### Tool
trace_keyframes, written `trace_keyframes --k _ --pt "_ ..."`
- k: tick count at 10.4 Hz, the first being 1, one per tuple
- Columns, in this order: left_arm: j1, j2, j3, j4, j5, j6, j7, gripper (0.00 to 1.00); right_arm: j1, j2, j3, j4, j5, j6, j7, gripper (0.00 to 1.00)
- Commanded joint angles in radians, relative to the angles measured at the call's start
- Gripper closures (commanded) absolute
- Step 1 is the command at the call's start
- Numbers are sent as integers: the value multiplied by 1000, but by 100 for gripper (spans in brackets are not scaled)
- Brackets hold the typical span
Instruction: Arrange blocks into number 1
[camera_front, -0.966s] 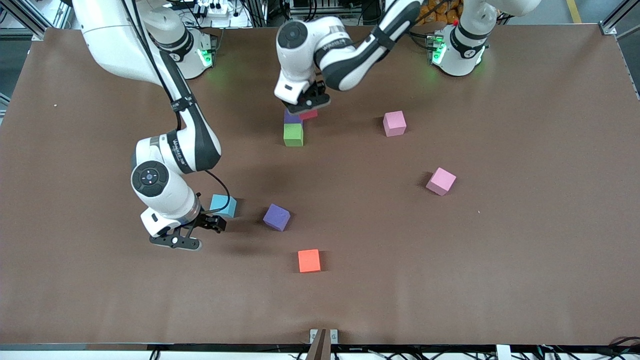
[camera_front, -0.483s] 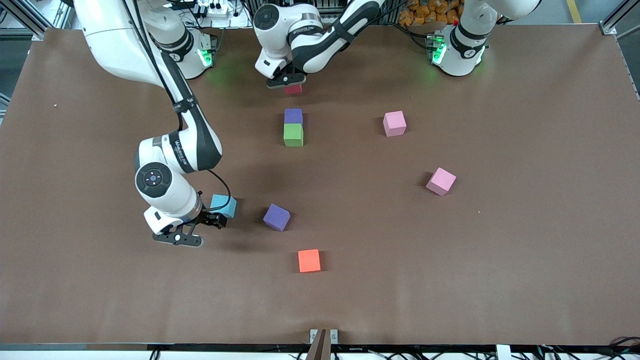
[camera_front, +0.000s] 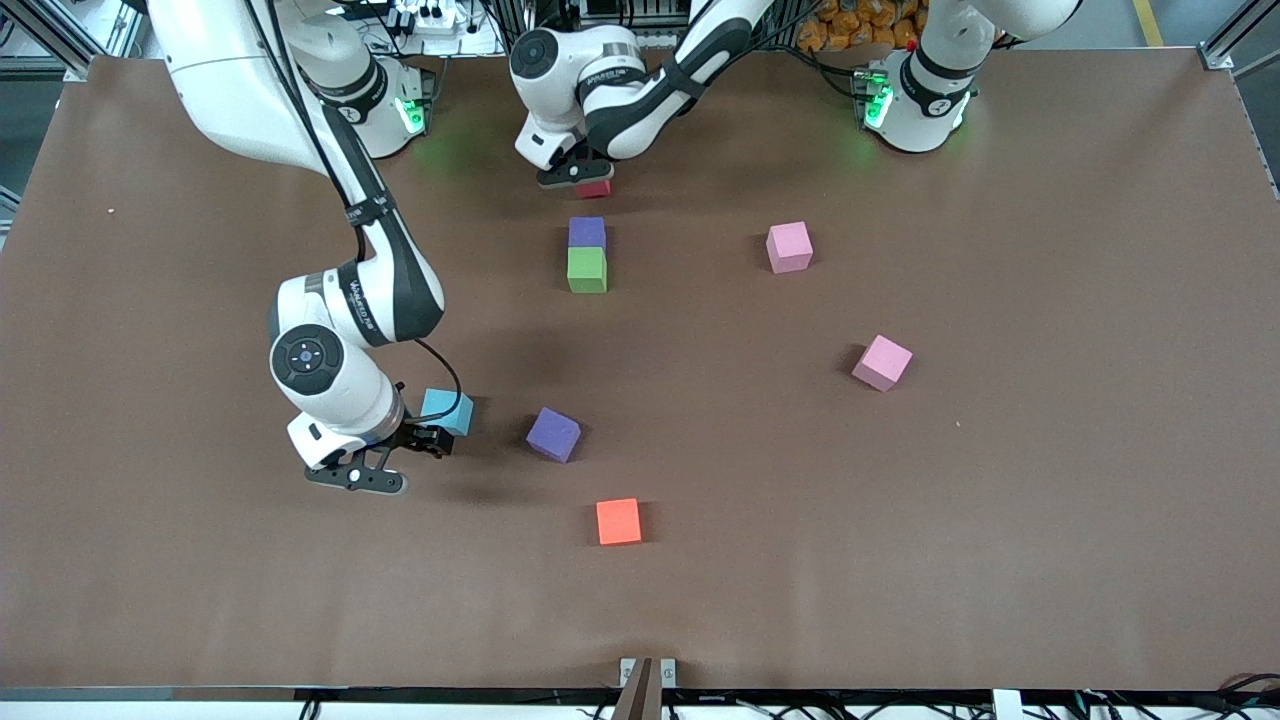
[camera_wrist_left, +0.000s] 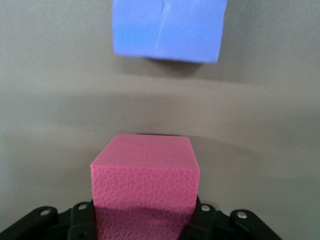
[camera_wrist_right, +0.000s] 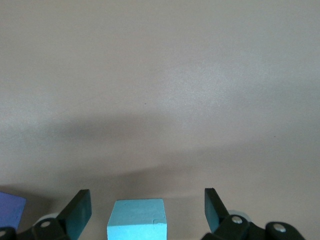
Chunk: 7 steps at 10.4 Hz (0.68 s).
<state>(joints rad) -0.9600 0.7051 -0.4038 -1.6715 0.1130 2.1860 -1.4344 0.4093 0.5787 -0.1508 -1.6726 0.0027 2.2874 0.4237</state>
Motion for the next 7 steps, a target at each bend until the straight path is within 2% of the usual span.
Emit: trace_keyframes --k 1,7 --pt "15 30 0 19 19 38 67 100 -12 -19 10 -21 2 11 -5 0" --pt "21 51 29 15 19 86 130 100 8 18 13 -25 2 24 -14 0"
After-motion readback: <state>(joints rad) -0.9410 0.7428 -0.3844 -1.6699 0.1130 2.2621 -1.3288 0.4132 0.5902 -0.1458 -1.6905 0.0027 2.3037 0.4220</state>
